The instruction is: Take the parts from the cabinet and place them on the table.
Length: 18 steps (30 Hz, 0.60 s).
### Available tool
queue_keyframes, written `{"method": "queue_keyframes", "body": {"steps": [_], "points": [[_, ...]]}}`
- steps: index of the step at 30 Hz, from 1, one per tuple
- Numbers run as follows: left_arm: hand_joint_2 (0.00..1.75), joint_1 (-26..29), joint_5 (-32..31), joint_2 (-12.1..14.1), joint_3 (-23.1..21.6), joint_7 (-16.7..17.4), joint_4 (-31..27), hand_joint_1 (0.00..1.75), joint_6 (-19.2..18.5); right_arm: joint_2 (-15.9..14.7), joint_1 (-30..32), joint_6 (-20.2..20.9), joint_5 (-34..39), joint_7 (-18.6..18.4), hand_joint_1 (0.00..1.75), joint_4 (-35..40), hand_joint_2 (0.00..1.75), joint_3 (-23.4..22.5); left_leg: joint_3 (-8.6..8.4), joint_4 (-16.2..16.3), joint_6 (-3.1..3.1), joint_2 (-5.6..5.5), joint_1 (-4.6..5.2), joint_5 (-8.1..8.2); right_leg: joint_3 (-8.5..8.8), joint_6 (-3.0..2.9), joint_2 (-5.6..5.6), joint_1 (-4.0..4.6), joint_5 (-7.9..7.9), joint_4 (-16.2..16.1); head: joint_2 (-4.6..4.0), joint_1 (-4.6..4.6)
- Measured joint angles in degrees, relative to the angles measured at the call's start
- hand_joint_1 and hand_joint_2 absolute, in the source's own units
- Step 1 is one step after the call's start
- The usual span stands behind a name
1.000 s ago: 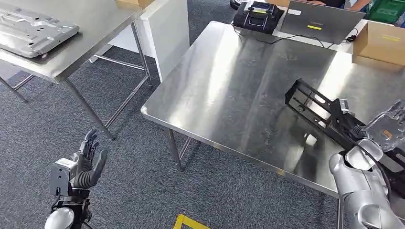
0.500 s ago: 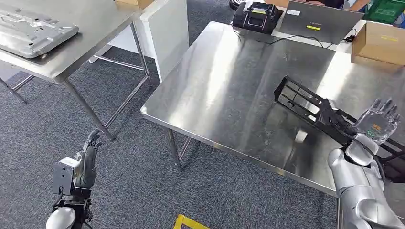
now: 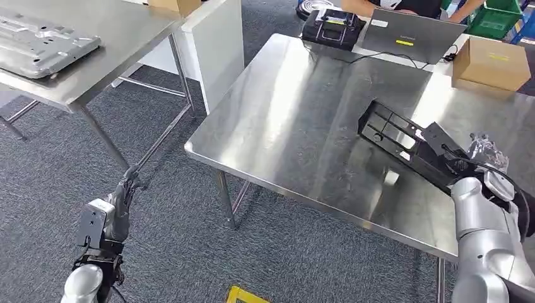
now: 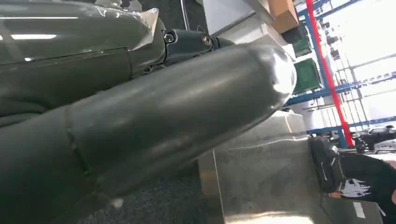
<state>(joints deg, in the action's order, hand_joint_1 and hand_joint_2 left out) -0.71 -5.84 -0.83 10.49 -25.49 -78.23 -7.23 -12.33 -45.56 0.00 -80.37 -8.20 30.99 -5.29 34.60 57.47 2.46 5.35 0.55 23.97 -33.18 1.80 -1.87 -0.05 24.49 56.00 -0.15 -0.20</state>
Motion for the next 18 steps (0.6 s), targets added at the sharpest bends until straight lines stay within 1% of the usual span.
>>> {"method": "queue_keyframes", "body": {"steps": [2, 4, 6, 8, 10, 11, 12, 14, 16, 18], "points": [[0.00, -0.1, 0.0, 0.0, 0.1, 0.0, 0.1, 0.00, 0.0, 0.2, -0.2, 0.5, 0.3, 0.7, 0.00, -0.2, 0.00, -0.6, -0.05, 0.0, 0.02, 0.00, -0.02, 0.02, 0.20, -0.03, 0.00, 0.01, -0.03, -0.1, 0.00, 0.04], [0.00, -0.1, -0.1, 0.0, 0.3, 0.1, 0.1, 0.00, 0.0, 0.4, -0.9, 2.5, 0.7, 1.9, 0.00, -0.5, 0.00, -0.8, -0.02, 0.0, 0.04, 0.22, -0.02, 0.01, 0.73, -0.04, 0.15, 0.01, -0.23, -0.1, 0.00, 0.04], [0.00, -0.1, -0.2, 0.0, 0.5, 0.3, 0.1, 0.00, 0.0, 0.8, -1.3, 3.3, 0.6, 2.4, 0.00, -0.7, 0.00, -0.9, -0.11, 0.0, 0.07, 0.53, -0.05, 0.00, 0.81, -0.09, 0.43, 0.01, -0.38, -0.1, 0.00, 0.04], [0.00, 0.0, -0.2, -0.1, 0.7, 0.5, 0.0, 0.00, -0.2, 1.2, -1.5, 3.0, 0.1, 2.1, 0.00, -0.8, 0.00, -0.7, -0.15, 0.0, 0.05, 0.65, -0.06, 0.04, 0.81, -0.10, 0.59, 0.01, -0.39, -0.1, 0.00, 0.04], [0.00, 0.1, -0.3, -0.1, 0.8, 0.8, -0.1, 0.00, -0.4, 1.5, -1.4, 1.2, -0.3, 1.1, 0.00, -0.8, 0.00, -0.5, -0.24, 0.0, 0.07, 0.67, -0.05, 0.06, 0.76, -0.10, 0.61, 0.01, -0.39, -0.1, 0.00, 0.04], [0.00, 0.2, -0.3, -0.2, 0.8, 0.8, -0.2, 0.00, -0.4, 1.6, -1.3, -0.7, -0.7, 0.2, 0.00, -0.8, 0.00, -0.3, -0.27, 0.0, 0.12, 0.65, -0.04, 0.07, 0.75, -0.10, 0.60, 0.01, -0.39, -0.1, 0.00, 0.02], [0.00, 0.4, -0.3, -0.2, 0.8, 0.8, -0.3, 0.00, -0.4, 1.7, -1.0, -3.6, -1.5, -1.1, 0.00, -0.6, 0.00, 0.0, -0.29, 0.0, 0.15, 0.57, -0.04, 0.01, 0.74, -0.09, 0.59, 0.01, -0.42, -0.1, 0.00, 0.02], [0.00, 0.9, -0.3, -0.5, 0.9, 0.8, -0.7, 0.00, -0.4, 1.9, 0.5, -10.7, -3.6, -3.8, 0.00, 0.9, 0.00, 0.5, -0.18, 0.0, 0.32, 0.33, -0.02, -0.16, 0.71, 0.15, 0.52, 0.01, -0.56, -0.1, 0.00, 0.02], [0.00, 1.2, -0.3, -0.7, 0.9, 0.8, -0.8, 0.00, -0.5, 2.5, 3.2, -17.9, -6.6, -5.6, 0.00, 5.1, 0.00, 0.6, 0.15, 0.1, 0.40, -0.14, 0.02, -0.36, 0.45, 0.23, 0.14, 0.01, -0.61, 0.0, 0.00, -0.02], [0.00, 1.4, -0.3, -1.0, 0.9, 0.7, -0.9, 0.00, -0.5, 2.9, 6.0, -23.0, -8.8, -5.9, 0.00, 11.6, 0.00, 0.5, 0.64, 0.1, 0.46, -0.60, 0.04, -0.56, 0.10, 0.24, -0.34, 0.01, -0.62, 0.0, 0.00, 0.00]]}}
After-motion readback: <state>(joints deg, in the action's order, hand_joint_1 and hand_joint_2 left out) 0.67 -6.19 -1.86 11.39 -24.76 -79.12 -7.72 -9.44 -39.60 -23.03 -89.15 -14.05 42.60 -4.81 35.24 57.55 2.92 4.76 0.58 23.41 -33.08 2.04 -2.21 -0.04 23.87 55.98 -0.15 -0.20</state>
